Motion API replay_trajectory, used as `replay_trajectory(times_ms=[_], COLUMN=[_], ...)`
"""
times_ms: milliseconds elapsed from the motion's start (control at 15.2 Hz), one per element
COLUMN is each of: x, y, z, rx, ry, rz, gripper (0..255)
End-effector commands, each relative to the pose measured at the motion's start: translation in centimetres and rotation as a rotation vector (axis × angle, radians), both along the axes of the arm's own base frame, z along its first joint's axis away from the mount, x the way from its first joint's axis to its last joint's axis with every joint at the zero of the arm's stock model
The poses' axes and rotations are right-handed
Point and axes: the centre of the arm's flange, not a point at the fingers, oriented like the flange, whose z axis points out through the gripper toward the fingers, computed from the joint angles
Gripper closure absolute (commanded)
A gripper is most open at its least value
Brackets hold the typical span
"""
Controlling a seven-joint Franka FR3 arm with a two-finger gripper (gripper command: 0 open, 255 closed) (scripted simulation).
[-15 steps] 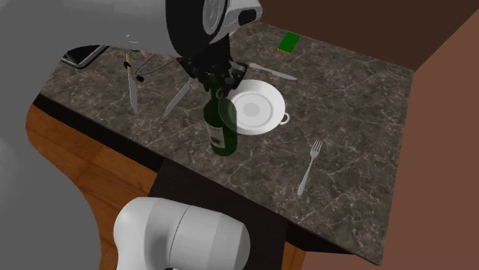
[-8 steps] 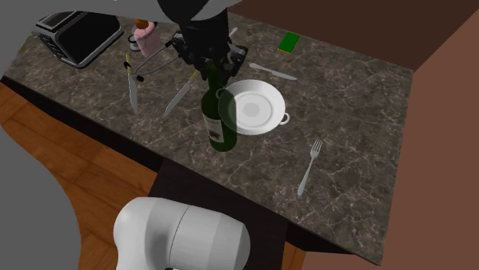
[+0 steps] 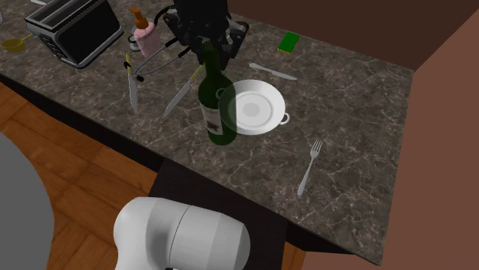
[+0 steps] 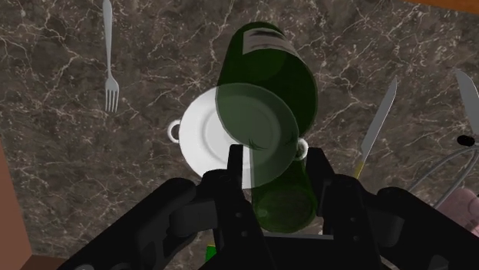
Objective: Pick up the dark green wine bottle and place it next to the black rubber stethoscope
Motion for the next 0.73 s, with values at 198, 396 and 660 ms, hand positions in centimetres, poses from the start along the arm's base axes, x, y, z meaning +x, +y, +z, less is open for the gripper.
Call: replay_trajectory(times_ms=[198, 396, 660], x=[-0.2, -0.2, -0.2], y=[-0.1, -0.1, -0.1], z=[2.6, 4.2, 6.3], rx=[0.0, 0.0, 0.0], ry=[0.0, 0.0, 0.0], rz=[0.0, 0.0, 0.0], gripper=[255, 255, 255])
